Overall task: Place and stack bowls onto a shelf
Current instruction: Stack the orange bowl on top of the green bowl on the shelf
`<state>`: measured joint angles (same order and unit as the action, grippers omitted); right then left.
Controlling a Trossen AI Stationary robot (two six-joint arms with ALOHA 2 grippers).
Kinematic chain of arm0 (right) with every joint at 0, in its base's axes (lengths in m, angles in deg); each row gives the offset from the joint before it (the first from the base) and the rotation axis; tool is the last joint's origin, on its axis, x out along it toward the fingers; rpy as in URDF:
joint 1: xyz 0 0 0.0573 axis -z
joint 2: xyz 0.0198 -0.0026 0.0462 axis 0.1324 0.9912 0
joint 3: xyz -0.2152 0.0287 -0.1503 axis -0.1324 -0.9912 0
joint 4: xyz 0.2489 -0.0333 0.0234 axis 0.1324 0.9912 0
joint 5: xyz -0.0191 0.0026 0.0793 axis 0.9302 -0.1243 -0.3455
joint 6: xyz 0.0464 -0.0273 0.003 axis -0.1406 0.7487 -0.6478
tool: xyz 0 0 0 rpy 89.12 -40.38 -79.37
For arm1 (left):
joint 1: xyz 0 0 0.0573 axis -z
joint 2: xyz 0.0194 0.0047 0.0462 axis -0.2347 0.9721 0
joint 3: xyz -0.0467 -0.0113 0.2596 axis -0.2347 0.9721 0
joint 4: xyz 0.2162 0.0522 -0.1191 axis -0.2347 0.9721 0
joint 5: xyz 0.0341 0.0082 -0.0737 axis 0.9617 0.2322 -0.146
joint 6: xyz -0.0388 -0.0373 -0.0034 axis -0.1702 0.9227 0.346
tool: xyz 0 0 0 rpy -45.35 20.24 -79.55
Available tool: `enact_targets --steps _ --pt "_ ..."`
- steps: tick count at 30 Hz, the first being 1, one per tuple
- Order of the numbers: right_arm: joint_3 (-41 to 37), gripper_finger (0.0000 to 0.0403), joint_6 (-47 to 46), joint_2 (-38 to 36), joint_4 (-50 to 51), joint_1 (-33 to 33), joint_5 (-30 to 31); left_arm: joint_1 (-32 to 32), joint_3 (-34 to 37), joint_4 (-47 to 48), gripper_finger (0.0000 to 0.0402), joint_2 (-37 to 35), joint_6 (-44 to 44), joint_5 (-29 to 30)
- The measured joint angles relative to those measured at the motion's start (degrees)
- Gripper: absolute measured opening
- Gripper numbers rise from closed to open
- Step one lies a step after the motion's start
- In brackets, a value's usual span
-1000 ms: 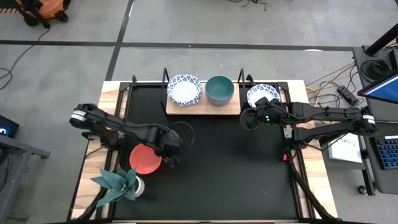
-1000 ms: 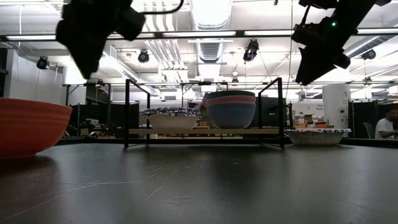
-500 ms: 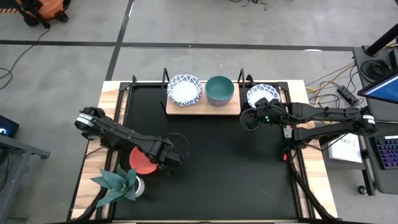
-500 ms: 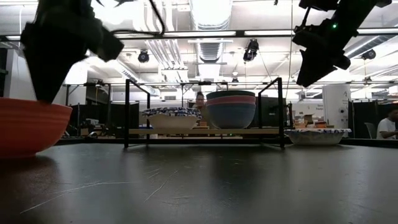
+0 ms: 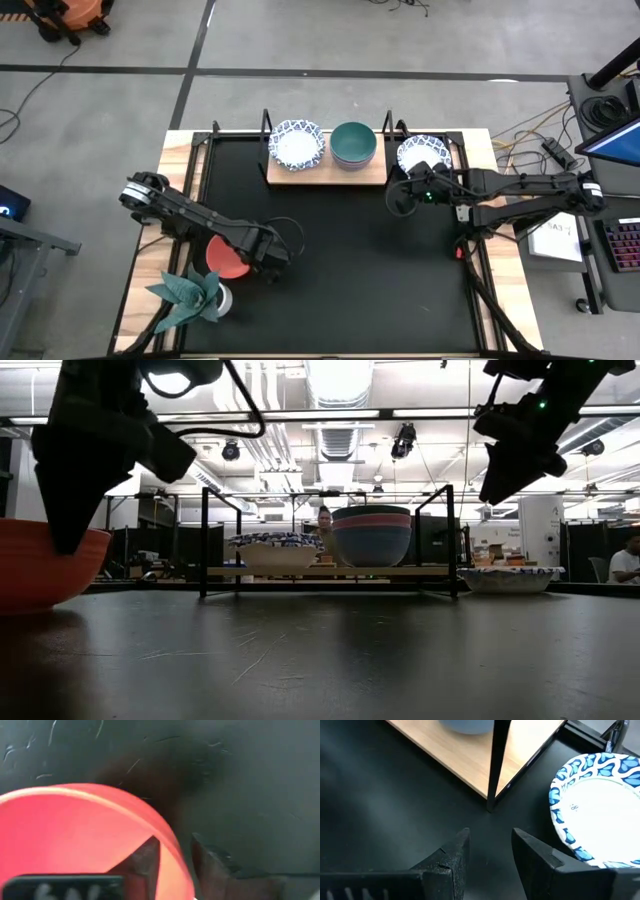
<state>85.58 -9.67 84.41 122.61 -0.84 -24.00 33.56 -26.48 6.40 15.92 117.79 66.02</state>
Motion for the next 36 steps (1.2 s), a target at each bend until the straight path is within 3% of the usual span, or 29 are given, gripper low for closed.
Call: enact_targets --steps 5,12,20,23,28,36 --pt "-0.24 0.0135 -0.69 0.0 0.03 -2.04 -0.13 0.0 -1.86 0.01 0.0009 0.0 -4.58 0.17" --pt "-0.26 0.0134 -0.76 -0.15 0.04 -6.06 -0.28 0.64 -10.36 -0.17 0.0002 0.16 -23.43 2.3" --pt "-0.26 0.0134 -2.29 -0.17 0.02 -11.24 -0.26 -0.23 -25.93 -0.4 0.0001 2.42 -58.1 20.1" --pt "-0.26 0.0134 -3.71 -0.21 0.08 -13.47 -0.26 -2.91 -30.63 -0.8 0.0001 3.33 -68.67 24.12" --pt "-0.26 0.0134 -5.52 -0.22 0.23 -17.91 -0.23 -10.04 -35.43 -3.29 0.0001 5.02 -81.39 25.58" --pt "-0.26 0.0134 -9.0 -0.2 0.23 -23.83 0.42 -23.76 -36.77 -19.58 0.0 8.2 -99.14 25.07"
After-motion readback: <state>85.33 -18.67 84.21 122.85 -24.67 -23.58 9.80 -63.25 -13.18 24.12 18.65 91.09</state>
